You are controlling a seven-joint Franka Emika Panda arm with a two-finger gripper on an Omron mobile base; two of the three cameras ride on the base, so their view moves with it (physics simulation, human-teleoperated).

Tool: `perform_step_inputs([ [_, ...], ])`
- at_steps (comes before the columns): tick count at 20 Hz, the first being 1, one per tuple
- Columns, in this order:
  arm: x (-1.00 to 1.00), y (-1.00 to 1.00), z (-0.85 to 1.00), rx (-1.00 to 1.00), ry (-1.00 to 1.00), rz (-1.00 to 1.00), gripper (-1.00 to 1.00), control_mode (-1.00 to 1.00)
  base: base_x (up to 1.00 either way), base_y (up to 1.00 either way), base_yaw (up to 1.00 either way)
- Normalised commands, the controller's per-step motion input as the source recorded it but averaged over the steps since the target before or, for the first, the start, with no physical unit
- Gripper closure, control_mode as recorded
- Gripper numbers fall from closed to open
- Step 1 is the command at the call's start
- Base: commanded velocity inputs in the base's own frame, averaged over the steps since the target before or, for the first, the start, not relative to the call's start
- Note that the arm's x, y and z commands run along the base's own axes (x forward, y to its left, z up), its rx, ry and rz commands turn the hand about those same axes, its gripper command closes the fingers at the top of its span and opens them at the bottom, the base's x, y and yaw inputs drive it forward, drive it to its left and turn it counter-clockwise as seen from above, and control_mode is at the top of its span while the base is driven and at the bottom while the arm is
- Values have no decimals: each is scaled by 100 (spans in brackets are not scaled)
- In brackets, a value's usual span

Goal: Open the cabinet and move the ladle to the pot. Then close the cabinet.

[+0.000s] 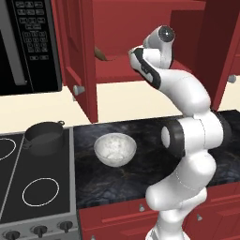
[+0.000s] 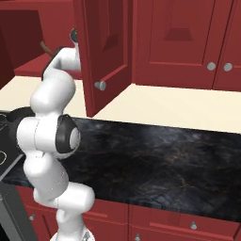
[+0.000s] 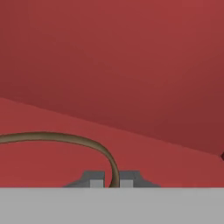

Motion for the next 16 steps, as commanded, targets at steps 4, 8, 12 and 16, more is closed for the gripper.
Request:
perform_step_inputs([
  [4, -100, 0, 2, 0, -9, -2, 100, -100, 0, 0, 0],
  [8, -100, 0, 19, 0, -4, -3, 100, -100, 0, 0, 0],
  [12, -100, 0, 42, 0, -1, -5, 100, -100, 0, 0, 0],
  [16, -100, 0, 68, 0, 0, -5, 100, -100, 0, 0, 0],
])
